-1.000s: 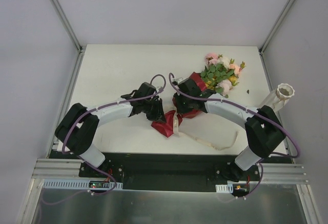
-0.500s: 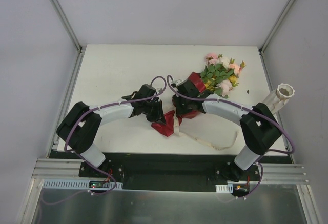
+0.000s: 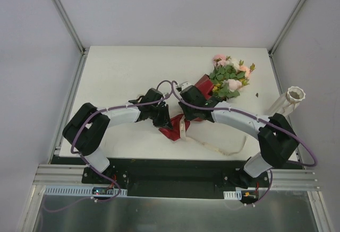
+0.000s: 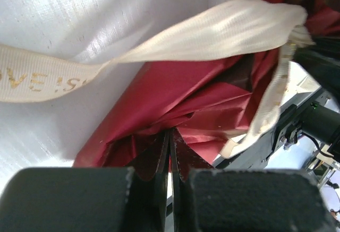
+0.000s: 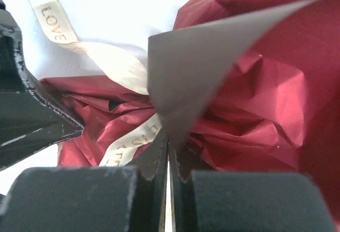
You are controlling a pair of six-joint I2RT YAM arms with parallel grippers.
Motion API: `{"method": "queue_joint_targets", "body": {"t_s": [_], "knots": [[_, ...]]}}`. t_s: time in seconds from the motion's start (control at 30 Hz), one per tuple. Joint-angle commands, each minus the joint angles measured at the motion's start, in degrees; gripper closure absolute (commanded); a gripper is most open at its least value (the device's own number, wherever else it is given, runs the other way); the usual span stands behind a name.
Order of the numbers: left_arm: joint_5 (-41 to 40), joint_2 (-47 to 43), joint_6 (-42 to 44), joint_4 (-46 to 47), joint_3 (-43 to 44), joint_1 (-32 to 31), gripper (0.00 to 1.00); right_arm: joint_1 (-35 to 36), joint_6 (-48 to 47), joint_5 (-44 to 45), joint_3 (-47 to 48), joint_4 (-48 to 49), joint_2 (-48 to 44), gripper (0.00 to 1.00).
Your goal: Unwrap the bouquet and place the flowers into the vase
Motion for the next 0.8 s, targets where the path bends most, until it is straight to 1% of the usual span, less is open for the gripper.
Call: {"method": "queue_joint_targets", "body": {"t_s": [0.0,0.17,0.3,0.37,0.5,0.53,0.6,0.63,0.67,0.73,0.77], "knots": [[-3.5,2.3,-0.3,-0.4,-2.1,-0.5,1.0,-0.4,1.0,6.1,1.3,-1.7,-6.7,0.99],[-3.9,1.5,-0.7,-0.2,-3.2,-0.5,1.0,-1.9,1.2,4.2,3.6,-3.0,-8.3,0.99],[-3.7,0.4,-0.7,-0.2,-3.2,-0.5,1.0,-4.2,4.5,-3.6,1.5,-0.5,-10.7,0.99],[-3.2,-0.1,-0.7,-0.2,-3.1,-0.4,1.0,-4.2,4.6,-3.9,1.1,-0.3,-11.0,0.99],[-1.5,-1.3,-0.5,-0.1,-2.3,-0.4,1.0,-4.2,3.8,-9.5,0.4,1.8,-11.4,0.99],[0.0,-1.7,-0.4,-0.1,-2.1,-0.5,0.93,-4.0,3.9,-11.4,0.4,2.0,-11.4,0.99],[1.9,-3.8,0.0,0.5,-1.5,-0.6,0.81,-4.1,3.9,-10.6,0.6,1.3,-11.9,0.99],[2.6,-4.8,0.6,0.9,-1.2,-0.9,0.71,-4.0,3.8,-10.5,0.7,0.9,-12.3,0.99],[3.3,-5.8,0.8,0.9,-0.8,-1.0,0.67,-4.0,3.7,-8.7,0.7,0.5,-12.5,0.99],[3.8,-9.0,1.0,0.9,-0.3,-1.5,0.6,-4.2,3.2,-7.9,0.7,0.2,-12.6,0.99],[4.4,-9.7,1.0,0.9,0.3,-1.5,0.6,-4.1,3.0,-7.7,0.7,0.0,-12.5,0.99]]}}
